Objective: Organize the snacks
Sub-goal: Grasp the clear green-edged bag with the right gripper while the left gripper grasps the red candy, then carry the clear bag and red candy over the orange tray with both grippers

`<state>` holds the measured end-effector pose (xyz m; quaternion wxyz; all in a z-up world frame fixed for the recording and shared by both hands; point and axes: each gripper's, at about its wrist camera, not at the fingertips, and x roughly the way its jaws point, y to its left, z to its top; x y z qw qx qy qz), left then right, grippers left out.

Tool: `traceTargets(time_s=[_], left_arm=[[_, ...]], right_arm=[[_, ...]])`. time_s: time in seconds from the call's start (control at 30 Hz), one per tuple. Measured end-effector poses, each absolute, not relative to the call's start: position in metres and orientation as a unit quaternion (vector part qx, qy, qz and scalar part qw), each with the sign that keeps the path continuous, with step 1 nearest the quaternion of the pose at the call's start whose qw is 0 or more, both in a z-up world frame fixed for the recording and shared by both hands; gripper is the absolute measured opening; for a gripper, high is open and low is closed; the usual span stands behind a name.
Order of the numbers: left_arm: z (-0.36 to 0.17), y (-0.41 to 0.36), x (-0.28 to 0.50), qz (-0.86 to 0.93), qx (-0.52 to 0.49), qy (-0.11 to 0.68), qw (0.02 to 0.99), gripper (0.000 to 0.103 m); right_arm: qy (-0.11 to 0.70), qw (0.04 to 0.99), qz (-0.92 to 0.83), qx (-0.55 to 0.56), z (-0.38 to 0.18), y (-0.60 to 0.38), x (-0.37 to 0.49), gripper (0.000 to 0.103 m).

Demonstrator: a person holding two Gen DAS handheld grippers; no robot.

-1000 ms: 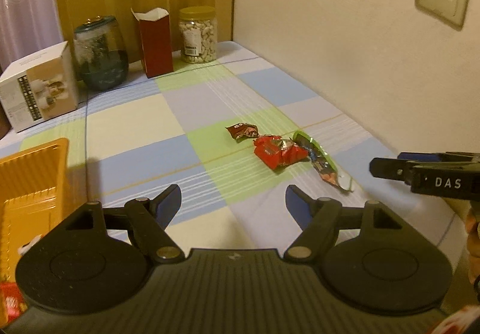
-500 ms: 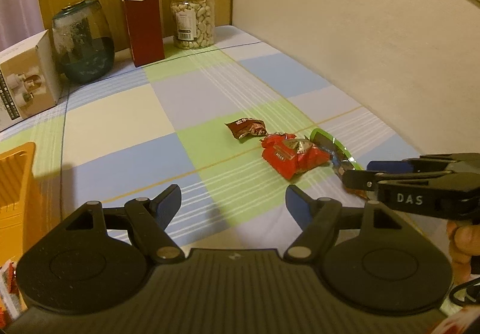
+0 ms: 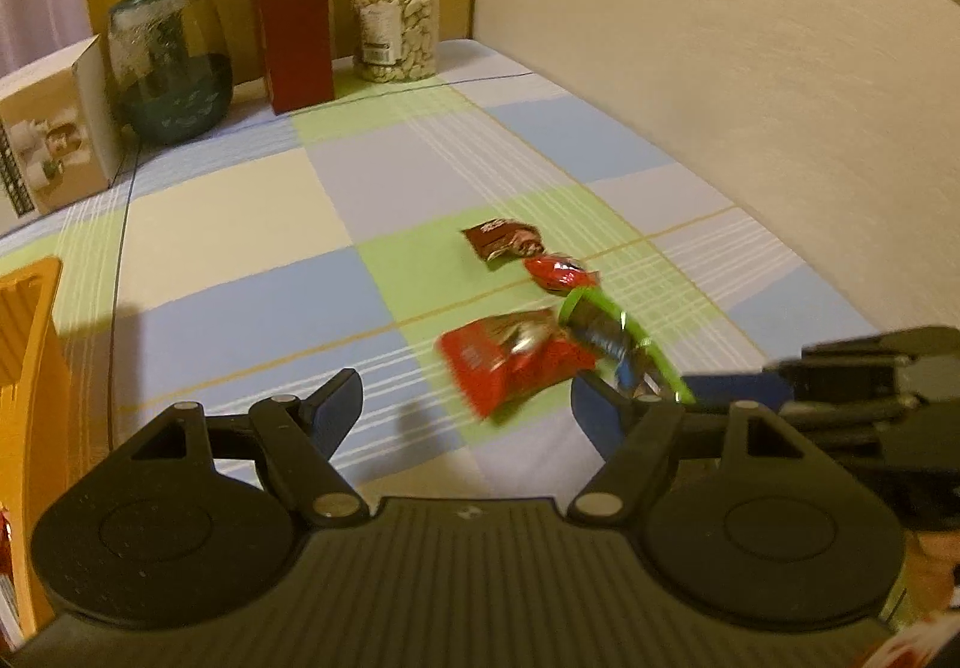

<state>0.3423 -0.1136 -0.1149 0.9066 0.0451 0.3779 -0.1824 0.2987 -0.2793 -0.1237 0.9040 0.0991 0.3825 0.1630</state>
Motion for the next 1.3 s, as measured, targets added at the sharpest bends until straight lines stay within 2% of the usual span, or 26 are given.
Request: traceTargets(time_s=[0.23, 0.57, 0.6, 0.73, 0.9, 1.3], left_arm=[[-0.127, -0.113, 0.350, -0.178, 0.013, 0.375, 0.910, 0.077], [-0.139, -0.134, 0.366, -0.160, -0.014, 0.364, 0.918, 0.075], [-0.140, -0.137, 0.366, -0.158, -0.008, 0.363, 0.918, 0.068], [-0.143, -0.139, 0.363, -0.152, 0.016, 0.369, 0.917, 0.029], [-0.143, -0.125, 0.349, -0.146, 0.001, 0.370, 0.917, 0.024], [-0.123, -0.094, 0.298, -0.148, -0.018, 0.362, 0.920, 0.023]], right_arm=[[0.368, 0.916, 0.119, 0.105, -0.123, -0.291, 0.287, 0.025], [0.362, 0.923, 0.084, 0.101, -0.122, -0.304, 0.281, 0.025], [0.361, 0.923, 0.083, 0.101, -0.123, -0.303, 0.281, 0.025], [0.362, 0.923, 0.080, 0.099, -0.123, -0.301, 0.280, 0.025], [0.362, 0.923, 0.083, 0.103, -0.122, -0.297, 0.277, 0.025], [0.361, 0.923, 0.094, 0.099, -0.110, -0.280, 0.259, 0.025]])
